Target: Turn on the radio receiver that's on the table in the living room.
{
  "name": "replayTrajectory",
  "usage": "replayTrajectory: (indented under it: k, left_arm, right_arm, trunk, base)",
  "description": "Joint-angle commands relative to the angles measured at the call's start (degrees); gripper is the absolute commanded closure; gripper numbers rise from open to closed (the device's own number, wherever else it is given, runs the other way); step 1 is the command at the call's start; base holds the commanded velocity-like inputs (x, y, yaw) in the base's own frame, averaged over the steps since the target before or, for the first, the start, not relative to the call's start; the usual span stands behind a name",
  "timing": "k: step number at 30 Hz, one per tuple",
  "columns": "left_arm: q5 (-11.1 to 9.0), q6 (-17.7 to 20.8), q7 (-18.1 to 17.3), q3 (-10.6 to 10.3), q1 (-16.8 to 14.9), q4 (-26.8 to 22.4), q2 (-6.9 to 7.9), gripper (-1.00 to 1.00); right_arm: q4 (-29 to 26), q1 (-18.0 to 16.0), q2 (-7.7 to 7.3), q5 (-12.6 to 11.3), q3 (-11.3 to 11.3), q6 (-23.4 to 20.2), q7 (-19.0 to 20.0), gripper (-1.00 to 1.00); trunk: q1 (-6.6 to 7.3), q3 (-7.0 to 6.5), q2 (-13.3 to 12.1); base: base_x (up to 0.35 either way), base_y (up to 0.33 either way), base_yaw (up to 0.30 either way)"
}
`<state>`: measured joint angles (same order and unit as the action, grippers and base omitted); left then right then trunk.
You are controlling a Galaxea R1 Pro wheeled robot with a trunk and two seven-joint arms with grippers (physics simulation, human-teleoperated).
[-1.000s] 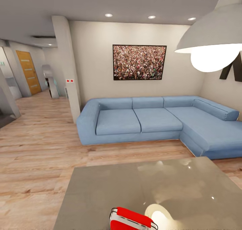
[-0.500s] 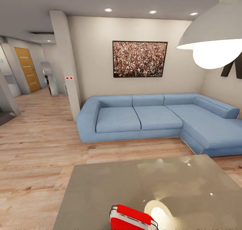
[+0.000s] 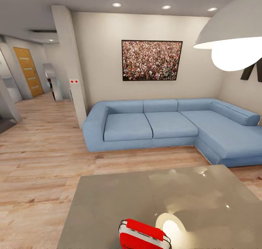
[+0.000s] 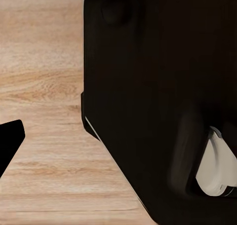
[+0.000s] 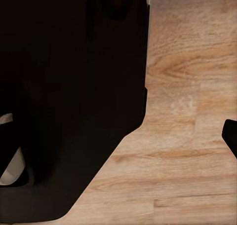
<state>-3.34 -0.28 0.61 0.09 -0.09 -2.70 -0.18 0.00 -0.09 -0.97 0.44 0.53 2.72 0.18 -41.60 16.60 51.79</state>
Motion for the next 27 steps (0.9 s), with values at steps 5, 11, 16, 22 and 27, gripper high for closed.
replayTrajectory:
  k: [5,11,16,22,27]
  left_arm:
    - [-0.01,-0.04,-0.06,0.00,0.00,0.00,0.00,-1.00]
    - [-0.06,-0.07,-0.08,0.00,0.00,-0.02,0.00,-1.00]
    - [-0.07,-0.07,-0.08,0.00,0.00,-0.02,0.00,-1.00]
    - [-0.08,-0.07,-0.08,0.00,0.00,0.00,0.00,-1.00]
    - [-0.08,-0.07,-0.08,0.00,0.00,0.00,0.00,-1.00]
  right_arm:
    - [0.00,0.00,0.00,0.00,0.00,0.00,-0.05,-1.00]
    - [0.00,0.00,0.00,0.00,0.00,0.00,-0.05,-1.00]
    - [0.00,0.00,0.00,0.00,0.00,0.00,-0.04,-1.00]
    - [0.00,0.00,0.00,0.00,0.00,0.00,-0.02,-1.00]
    - [0.00,0.00,0.00,0.00,0.00,0.00,-0.02,-1.00]
  trunk:
    - [0.00,0.47,0.00]
    - [0.00,1.02,0.00]
    - [0.00,1.49,0.00]
    - [0.00,2.04,0.00]
    - [0.00,2.51,0.00]
  base:
    - [0.000,0.000,0.000]
    - [0.000,0.000,0.000]
    - [0.000,0.000,0.000]
    - [0.000,0.000,0.000]
    - [0.000,0.000,0.000]
